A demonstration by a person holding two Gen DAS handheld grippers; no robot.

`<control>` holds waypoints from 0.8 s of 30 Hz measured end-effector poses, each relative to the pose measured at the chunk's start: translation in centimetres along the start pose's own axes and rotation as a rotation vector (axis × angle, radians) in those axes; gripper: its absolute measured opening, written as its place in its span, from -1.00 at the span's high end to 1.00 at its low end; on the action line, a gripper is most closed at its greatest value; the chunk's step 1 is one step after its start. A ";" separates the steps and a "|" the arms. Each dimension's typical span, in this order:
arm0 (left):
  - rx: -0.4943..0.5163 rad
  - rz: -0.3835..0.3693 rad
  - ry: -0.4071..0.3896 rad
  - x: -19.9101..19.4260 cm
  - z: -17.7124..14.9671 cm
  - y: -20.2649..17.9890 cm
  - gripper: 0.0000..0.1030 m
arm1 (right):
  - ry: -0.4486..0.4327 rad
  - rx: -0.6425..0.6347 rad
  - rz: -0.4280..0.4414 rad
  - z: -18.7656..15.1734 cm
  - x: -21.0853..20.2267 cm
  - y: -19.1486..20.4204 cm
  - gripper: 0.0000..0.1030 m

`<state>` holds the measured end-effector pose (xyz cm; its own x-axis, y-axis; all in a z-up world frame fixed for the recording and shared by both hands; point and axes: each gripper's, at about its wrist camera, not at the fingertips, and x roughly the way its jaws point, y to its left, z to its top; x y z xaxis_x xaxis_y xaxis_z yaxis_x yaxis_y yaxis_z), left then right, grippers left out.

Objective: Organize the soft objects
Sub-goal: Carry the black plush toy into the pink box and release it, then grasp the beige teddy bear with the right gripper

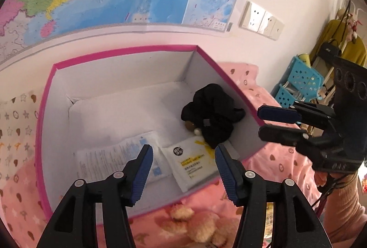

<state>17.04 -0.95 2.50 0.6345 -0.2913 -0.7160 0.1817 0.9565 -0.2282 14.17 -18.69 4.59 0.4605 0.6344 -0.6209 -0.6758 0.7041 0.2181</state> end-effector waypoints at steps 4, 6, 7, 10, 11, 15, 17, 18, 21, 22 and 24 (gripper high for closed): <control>-0.001 -0.045 -0.021 -1.6 -1.1 -0.4 -0.20 | -0.027 0.030 0.012 -0.5 -1.1 0.5 0.24; -0.004 -0.052 -0.035 -2.5 -1.6 -0.5 -0.21 | -0.040 0.046 0.036 -0.7 -1.8 0.7 0.09; -0.006 -0.058 -0.039 -2.8 -1.8 -0.5 -0.21 | -0.046 0.053 0.051 -0.8 -2.1 0.9 0.05; -0.015 -0.068 -0.049 -3.9 -2.8 -0.5 -0.21 | -0.068 0.063 0.085 -1.4 -3.3 1.7 0.01; -0.015 -0.070 -0.051 -4.2 -3.1 -0.5 -0.21 | -0.073 0.067 0.094 -1.6 -3.6 2.0 0.00; -0.021 -0.073 -0.063 -5.7 -5.0 -0.3 -0.22 | -0.083 0.072 0.134 -2.8 -4.9 3.0 -0.05; -0.023 -0.075 -0.065 -6.3 -5.8 -0.3 -0.22 | -0.087 0.074 0.131 -3.5 -5.6 3.5 -0.11; -0.022 -0.075 -0.065 -6.6 -6.2 -0.3 -0.22 | -0.086 0.076 0.134 -3.8 -5.8 3.6 -0.15; -0.016 -0.069 -0.068 -7.3 -7.4 -0.3 -0.22 | -0.073 0.087 0.145 -4.8 -6.2 4.1 -0.20; -0.018 -0.068 -0.070 -7.5 -7.9 -0.4 -0.22 | -0.061 0.082 0.146 -5.1 -6.0 4.4 -0.21; -0.017 -0.071 -0.069 -7.6 -8.5 -0.4 -0.22 | -0.029 0.063 0.144 -5.9 -5.4 5.2 -0.23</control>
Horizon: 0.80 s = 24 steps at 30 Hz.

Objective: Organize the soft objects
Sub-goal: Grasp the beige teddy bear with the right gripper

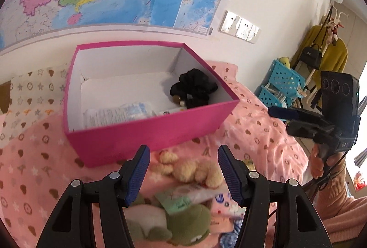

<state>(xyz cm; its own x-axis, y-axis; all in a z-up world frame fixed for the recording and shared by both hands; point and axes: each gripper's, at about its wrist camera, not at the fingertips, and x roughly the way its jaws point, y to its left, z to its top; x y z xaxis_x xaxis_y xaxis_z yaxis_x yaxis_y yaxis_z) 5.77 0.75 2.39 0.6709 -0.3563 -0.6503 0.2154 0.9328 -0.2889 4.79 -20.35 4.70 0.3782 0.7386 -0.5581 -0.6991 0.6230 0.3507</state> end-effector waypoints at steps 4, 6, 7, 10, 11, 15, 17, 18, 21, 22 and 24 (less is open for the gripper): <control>-0.015 -0.006 0.013 0.2 -1.1 0.1 -0.22 | 0.089 -0.042 -0.046 -1.7 3.0 1.4 -0.29; -0.021 0.005 0.024 0.6 -1.6 0.3 -0.22 | 0.139 -0.065 -0.083 -2.5 5.0 1.9 -0.29; -0.026 0.005 0.030 0.8 -1.8 0.4 -0.22 | 0.160 -0.072 -0.094 -2.9 5.9 2.0 -0.29; -0.042 0.007 0.047 1.2 -2.4 0.9 -0.22 | 0.204 -0.087 -0.110 -3.8 8.0 2.1 -0.29; -0.045 0.011 0.049 1.2 -2.5 1.0 -0.22 | 0.206 -0.088 -0.106 -4.0 8.4 2.0 -0.32; -0.063 0.014 0.058 1.2 -3.1 1.7 -0.22 | 0.214 -0.076 -0.148 -3.9 9.4 1.2 -0.32; -0.070 0.015 0.062 1.4 -3.1 2.0 -0.22 | 0.211 -0.058 -0.127 -3.9 9.5 0.7 -0.32; -0.073 0.014 0.064 1.5 -3.2 2.1 -0.22 | 0.211 -0.059 -0.127 -3.9 9.6 0.7 -0.32; -0.077 0.007 0.074 1.9 -3.2 2.3 -0.22 | 0.204 -0.062 -0.139 -4.0 9.8 0.5 -0.27; -0.076 0.007 0.077 2.0 -3.2 2.3 -0.22 | 0.202 -0.060 -0.144 -4.0 9.9 0.5 -0.23; -0.077 0.003 0.086 2.4 -3.2 2.5 -0.22 | 0.209 -0.038 -0.156 -4.1 10.5 -0.1 0.12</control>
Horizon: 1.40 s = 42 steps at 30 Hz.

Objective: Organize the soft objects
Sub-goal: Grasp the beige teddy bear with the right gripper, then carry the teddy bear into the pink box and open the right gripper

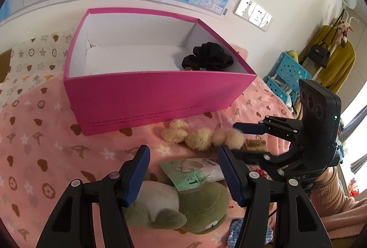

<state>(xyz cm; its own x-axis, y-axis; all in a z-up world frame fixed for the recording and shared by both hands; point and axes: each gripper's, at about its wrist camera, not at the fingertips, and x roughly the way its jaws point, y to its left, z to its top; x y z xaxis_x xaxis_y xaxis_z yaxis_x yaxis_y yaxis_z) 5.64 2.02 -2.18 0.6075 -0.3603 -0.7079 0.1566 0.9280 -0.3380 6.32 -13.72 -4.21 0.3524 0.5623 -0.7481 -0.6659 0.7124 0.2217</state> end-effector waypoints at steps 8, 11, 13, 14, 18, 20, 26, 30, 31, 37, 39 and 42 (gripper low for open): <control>0.021 -0.016 0.031 1.4 0.8 -0.5 -0.22 | -0.069 0.125 0.073 0.0 -1.7 -2.7 0.37; 0.036 -0.029 0.040 1.9 1.2 -0.9 -0.22 | -0.086 0.124 0.088 0.1 -2.8 -2.7 0.38; 0.046 -0.035 0.046 2.3 1.4 -1.2 -0.22 | -0.093 0.120 0.096 0.0 -3.3 -2.6 0.38; 0.052 -0.039 0.048 2.4 1.4 -1.3 -0.22 | -0.101 0.131 0.117 -0.1 -3.5 -2.8 0.38; 0.055 -0.053 0.061 2.9 1.6 -1.6 -0.22 | -0.113 0.165 0.148 -0.2 -3.4 -3.2 0.38; 0.056 -0.060 0.067 3.1 1.7 -1.6 -0.22 | -0.133 0.198 0.189 -0.4 -3.8 -3.7 0.38; 0.055 -0.132 0.059 2.9 2.8 -2.2 -0.22 | -0.204 0.213 0.265 0.4 -6.5 -3.9 0.38; 0.106 -0.157 0.007 1.7 4.5 -3.8 -0.22 | -0.249 0.199 0.285 1.8 -8.1 -3.9 0.38; 0.115 -0.158 -0.006 1.4 5.0 -4.1 -0.22 | -0.262 0.194 0.286 2.4 -8.5 -4.0 0.38; 0.170 -0.123 -0.066 0.5 8.2 -5.4 -0.22 | -0.284 0.183 0.285 5.8 -8.5 -5.4 0.38; 0.178 -0.110 -0.069 0.8 9.1 -5.4 -0.22 | -0.285 0.192 0.284 6.7 -8.2 -6.2 0.38; 0.167 -0.098 -0.059 1.6 10.4 -5.2 -0.22 | -0.279 0.197 0.276 7.8 -7.6 -6.9 0.38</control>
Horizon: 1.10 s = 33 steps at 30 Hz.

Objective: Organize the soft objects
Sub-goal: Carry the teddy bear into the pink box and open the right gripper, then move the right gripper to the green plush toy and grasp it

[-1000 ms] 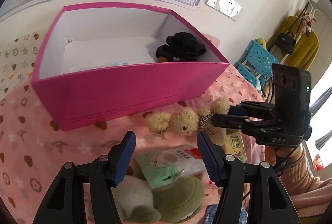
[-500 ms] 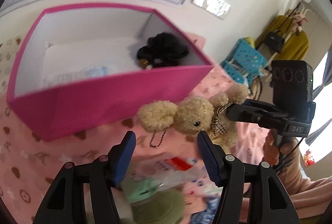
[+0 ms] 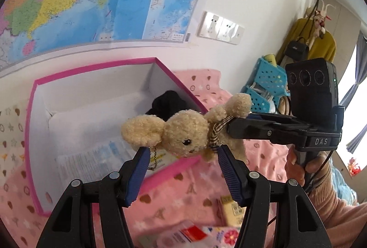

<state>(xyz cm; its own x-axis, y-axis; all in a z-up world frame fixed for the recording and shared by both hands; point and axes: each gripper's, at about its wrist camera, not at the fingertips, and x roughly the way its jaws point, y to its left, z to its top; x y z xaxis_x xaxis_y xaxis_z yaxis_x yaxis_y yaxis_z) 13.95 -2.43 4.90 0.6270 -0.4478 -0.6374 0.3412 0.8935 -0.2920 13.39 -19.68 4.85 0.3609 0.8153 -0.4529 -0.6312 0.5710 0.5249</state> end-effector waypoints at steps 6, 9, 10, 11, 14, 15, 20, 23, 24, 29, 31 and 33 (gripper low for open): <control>-0.018 0.010 0.037 2.0 1.3 1.2 -0.22 | 0.042 0.001 -0.033 1.5 2.1 -1.5 0.37; -0.025 0.019 0.058 3.2 1.5 1.6 -0.22 | 0.070 0.001 -0.068 1.8 3.3 -2.1 0.34; -0.027 0.025 0.064 3.5 1.4 1.8 -0.22 | 0.074 0.001 -0.086 1.8 3.6 -2.3 0.32; -0.029 0.038 0.072 3.9 1.3 2.0 -0.22 | 0.084 -0.002 -0.112 1.9 4.0 -2.5 0.32; -0.040 0.076 0.095 4.6 1.1 2.4 -0.22 | 0.092 -0.062 -0.246 1.9 4.8 -2.2 0.09; -0.044 0.088 0.100 4.7 0.9 2.5 -0.22 | 0.088 -0.079 -0.282 1.9 4.8 -2.0 -0.11; -0.038 0.126 0.068 3.3 0.1 2.6 -0.22 | 0.056 -0.095 -0.345 1.3 3.6 -1.6 -0.14; -0.029 0.135 0.039 1.6 -0.6 2.7 -0.22 | 0.035 -0.101 -0.323 0.8 2.0 -0.7 -0.14; -0.028 0.134 0.029 0.9 -0.8 2.8 -0.22 | 0.029 -0.108 -0.309 0.5 1.3 -0.1 -0.14; -0.054 0.127 -0.024 -2.3 -2.2 3.2 -0.22 | 0.019 -0.166 -0.185 -1.3 -1.4 3.8 -0.14; -0.065 0.129 -0.044 -3.5 -3.1 3.4 -0.22 | 0.036 -0.192 -0.140 -2.3 -1.7 5.4 -0.14; -0.083 0.129 -0.058 -4.7 -4.2 3.8 -0.23 | 0.075 -0.222 -0.092 -3.8 -1.5 7.0 -0.14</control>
<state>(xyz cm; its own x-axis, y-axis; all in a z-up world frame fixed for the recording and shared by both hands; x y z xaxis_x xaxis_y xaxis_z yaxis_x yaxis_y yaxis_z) 9.33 3.23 3.76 0.7018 -0.3285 -0.6321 0.1977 0.9423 -0.2702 5.84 -17.24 6.44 0.3767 0.7468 -0.5481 -0.7366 0.6003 0.3117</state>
